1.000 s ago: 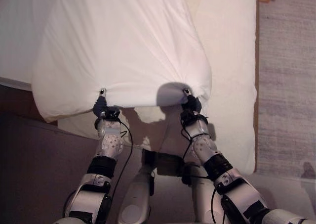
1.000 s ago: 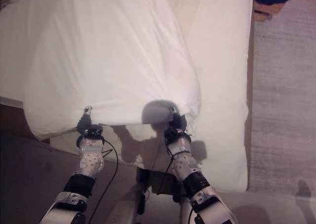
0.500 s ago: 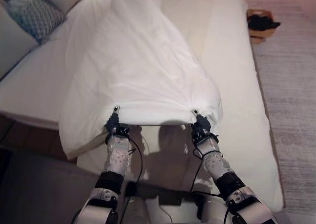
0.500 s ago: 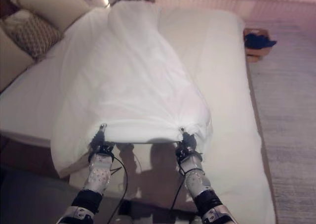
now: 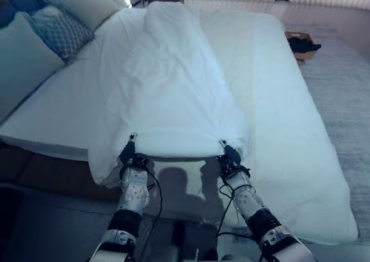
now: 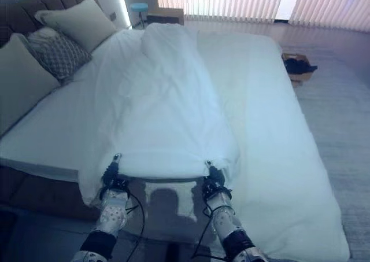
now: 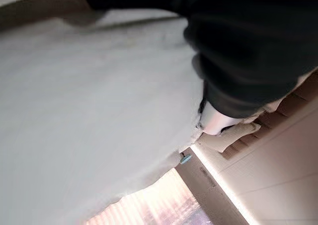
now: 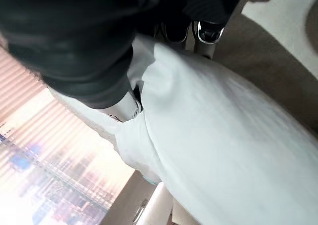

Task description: Make the bed

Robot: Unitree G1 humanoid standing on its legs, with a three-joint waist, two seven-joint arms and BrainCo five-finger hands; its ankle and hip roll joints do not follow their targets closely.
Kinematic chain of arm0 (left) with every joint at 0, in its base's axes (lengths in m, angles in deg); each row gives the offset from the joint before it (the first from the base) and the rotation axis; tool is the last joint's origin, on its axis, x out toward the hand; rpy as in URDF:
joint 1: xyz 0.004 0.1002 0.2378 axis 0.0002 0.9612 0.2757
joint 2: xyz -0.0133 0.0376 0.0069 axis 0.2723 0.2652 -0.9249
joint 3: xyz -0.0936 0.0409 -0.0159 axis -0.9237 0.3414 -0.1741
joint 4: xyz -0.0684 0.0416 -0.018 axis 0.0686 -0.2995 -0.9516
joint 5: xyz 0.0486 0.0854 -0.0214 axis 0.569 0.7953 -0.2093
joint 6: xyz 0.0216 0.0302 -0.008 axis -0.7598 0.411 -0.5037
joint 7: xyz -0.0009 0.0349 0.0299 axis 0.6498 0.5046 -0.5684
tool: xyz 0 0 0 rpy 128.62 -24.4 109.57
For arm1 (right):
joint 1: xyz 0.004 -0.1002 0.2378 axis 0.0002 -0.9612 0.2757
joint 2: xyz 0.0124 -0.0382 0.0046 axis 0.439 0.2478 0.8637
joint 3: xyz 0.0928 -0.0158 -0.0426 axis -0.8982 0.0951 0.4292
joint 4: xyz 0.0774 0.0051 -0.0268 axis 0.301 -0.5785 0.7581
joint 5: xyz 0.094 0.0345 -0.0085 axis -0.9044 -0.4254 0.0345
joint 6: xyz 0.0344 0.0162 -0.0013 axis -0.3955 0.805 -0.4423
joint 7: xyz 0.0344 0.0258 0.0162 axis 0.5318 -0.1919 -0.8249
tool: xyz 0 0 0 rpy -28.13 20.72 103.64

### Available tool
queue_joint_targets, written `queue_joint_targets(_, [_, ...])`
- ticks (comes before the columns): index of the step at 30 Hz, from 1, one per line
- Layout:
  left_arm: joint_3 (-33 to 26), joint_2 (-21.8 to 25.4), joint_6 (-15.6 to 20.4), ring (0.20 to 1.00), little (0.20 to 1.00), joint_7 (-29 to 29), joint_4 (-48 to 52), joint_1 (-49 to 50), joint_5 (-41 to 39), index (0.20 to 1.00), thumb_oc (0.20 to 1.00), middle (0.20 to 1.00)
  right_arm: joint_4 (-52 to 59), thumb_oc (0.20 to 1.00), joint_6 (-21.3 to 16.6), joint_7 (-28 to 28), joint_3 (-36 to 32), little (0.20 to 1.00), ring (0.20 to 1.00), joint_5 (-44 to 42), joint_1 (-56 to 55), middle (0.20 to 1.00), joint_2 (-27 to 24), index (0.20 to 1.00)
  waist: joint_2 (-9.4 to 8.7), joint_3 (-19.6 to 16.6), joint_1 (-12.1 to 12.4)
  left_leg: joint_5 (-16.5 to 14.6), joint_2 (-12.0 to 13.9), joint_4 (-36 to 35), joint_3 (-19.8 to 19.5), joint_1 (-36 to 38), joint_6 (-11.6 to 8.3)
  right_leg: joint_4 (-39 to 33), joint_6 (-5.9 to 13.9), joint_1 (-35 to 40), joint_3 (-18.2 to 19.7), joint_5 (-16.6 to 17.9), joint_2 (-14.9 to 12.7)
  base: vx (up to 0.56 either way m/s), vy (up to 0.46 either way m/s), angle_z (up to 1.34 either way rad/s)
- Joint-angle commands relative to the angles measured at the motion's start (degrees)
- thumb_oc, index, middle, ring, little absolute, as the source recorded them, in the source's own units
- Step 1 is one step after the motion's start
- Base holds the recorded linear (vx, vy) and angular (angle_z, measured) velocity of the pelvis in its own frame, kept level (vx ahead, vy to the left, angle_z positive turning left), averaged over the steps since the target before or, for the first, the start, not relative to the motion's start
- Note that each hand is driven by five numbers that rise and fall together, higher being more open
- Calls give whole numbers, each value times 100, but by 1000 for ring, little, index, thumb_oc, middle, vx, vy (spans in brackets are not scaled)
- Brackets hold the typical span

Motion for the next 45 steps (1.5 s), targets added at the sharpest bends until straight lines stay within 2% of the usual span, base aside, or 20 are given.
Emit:
queue_joint_targets(1, [-477,444,504,200,200,-172,433,173,6,200,200,200,324,200,-518,17,-482,200,200,-100,-418,200,-403,200,-252,-381,-38,-764,-67,1585,1210,-199,-536,31,522,-421,-101,411,-343,-56,243,62])
queue_joint_targets(3, [-444,385,491,200,200,-200,456,221,-72,200,200,200,343,200,-513,45,-458,200,200,-161,-490,200,-375,200,-296,-352,-45,-1039,257,2007,1296,-277,-327,-89,571,-392,-55,466,-510,-53,263,77])
queue_joint_targets(5, [-495,406,526,200,200,-119,475,305,-86,200,200,200,317,200,-449,91,-405,200,200,-126,-520,200,-344,200,-349,-448,17,-1086,524,1998,774,-327,-243,-188,682,-370,109,498,-700,92,298,20])
queue_joint_targets(10, [-567,539,560,200,200,10,477,276,-150,200,200,200,281,200,-320,128,-373,200,200,-76,-499,200,-351,200,-334,-648,61,-217,1766,669,-57,-130,-480,-187,994,-343,537,499,-1226,176,422,-6])
queue_joint_targets(11, [-567,539,560,200,200,10,477,276,-151,200,200,200,281,200,-320,128,-373,200,200,-76,-499,200,-351,200,-335,-645,64,-212,1767,660,-53,-121,-481,-185,993,-341,540,497,-1226,184,654,-9])
queue_joint_targets(12, [-625,583,581,200,200,26,451,240,-218,200,200,200,254,200,-283,160,-428,200,200,-90,-483,200,-375,200,-279,-715,86,73,2081,450,-443,-122,-666,-59,1163,-334,827,466,-1517,125,484,-11])
queue_joint_targets(13, [-625,583,581,200,200,26,451,240,-218,200,200,200,254,200,-283,160,-428,200,200,-90,-483,200,-375,200,-279,-716,87,74,2082,448,-441,-121,-666,-57,1163,-336,829,465,-1517,202,1070,-12])
queue_joint_targets(14, [-671,624,622,200,200,17,409,161,-276,200,200,200,262,200,-247,163,-455,200,200,-75,-463,200,-373,200,-251,-754,93,-134,1942,776,-707,-115,-854,117,1337,-374,1113,684,-1890,142,825,-30])
queue_joint_targets(15, [-649,618,603,200,200,-30,397,137,-312,200,200,200,196,200,-179,140,-438,200,200,4,-396,200,-359,200,-275,-795,84,-710,1780,935,-646,-7,-847,134,1411,-382,1183,839,-2126,191,1116,-62])
queue_joint_targets(17, [-492,584,557,200,200,-94,411,118,-255,200,200,200,281,200,-44,121,-522,200,200,189,-550,200,-418,200,-417,-793,95,-1232,1420,1156,-225,5,-715,-16,1537,-313,1026,1913,-2619,61,820,-82])
queue_joint_targets(19, [-423,618,575,200,200,-135,432,191,-211,200,200,200,260,200,-84,114,-494,200,200,273,-494,200,-363,200,-418,-662,231,-1288,1160,1075,92,30,-506,132,1306,-764,533,2477,-2820,-131,809,-20])
queue_joint_targets(21, [-459,617,603,200,200,-85,407,232,-149,200,200,200,94,200,-138,107,-421,200,200,207,-378,200,-208,200,-248,-605,333,-1189,1079,806,341,122,-355,550,1131,-903,-59,1979,-2678,-119,730,-52])
queue_joint_targets(26, [-569,417,594,200,200,-104,671,480,-348,200,200,200,103,200,-140,-76,-98,200,200,124,-247,200,-68,200,-166,-541,474,-747,644,3,563,505,-44,1465,837,-1022,-823,654,-1236,-68,499,-28])
queue_joint_targets(29, [-541,298,539,200,200,-98,612,556,-376,200,200,200,110,200,-232,-110,-21,200,200,-5,-244,200,-59,200,-283,-533,468,-708,367,-26,558,584,-49,992,769,-947,-592,384,-445,-41,200,-30])
queue_joint_targets(30, [-541,297,539,200,200,-98,612,556,-377,200,200,200,109,200,-232,-110,-21,200,200,-5,-244,200,-59,200,-280,-536,468,-707,370,-27,558,581,-50,984,768,-946,-593,391,-441,-15,103,-23])
queue_joint_targets(31, [-515,203,534,200,200,-152,541,605,-442,200,200,200,140,200,-287,-95,-12,200,200,-46,-287,200,-94,200,-396,-568,421,-736,174,56,513,515,-47,343,604,-741,-254,440,-110,-3,85,1])
queue_joint_targets(34, [-403,15,468,200,200,-218,370,683,-559,200,200,200,197,200,-350,-13,-40,200,200,-48,-452,200,-187,200,-420,-629,306,-799,-48,357,393,360,-51,-153,411,-455,309,510,79,7,77,51])
queue_joint_targets(36, [-354,-136,389,200,200,-285,351,789,-587,200,200,200,244,200,-325,-3,-79,200,200,-11,-683,200,-243,200,-387,-607,268,-874,-150,654,448,327,-203,-329,445,-261,-22,577,-96,33,72,78])
queue_joint_targets(39, [-396,-267,387,200,200,-315,371,918,-731,200,200,200,214,200,-282,-6,-36,200,200,-1,-845,200,-260,200,-402,-515,269,-1032,-208,1097,258,250,-231,-424,455,-119,109,613,-143,-4,96,53])
queue_joint_targets(45, [-528,-374,422,200,200,-184,303,1078,-907,200,200,200,129,200,-183,43,-62,200,200,-30,-950,200,-241,200,-406,-634,274,-955,355,776,253,250,-233,-562,594,-146,256,626,-378,29,148,-26])
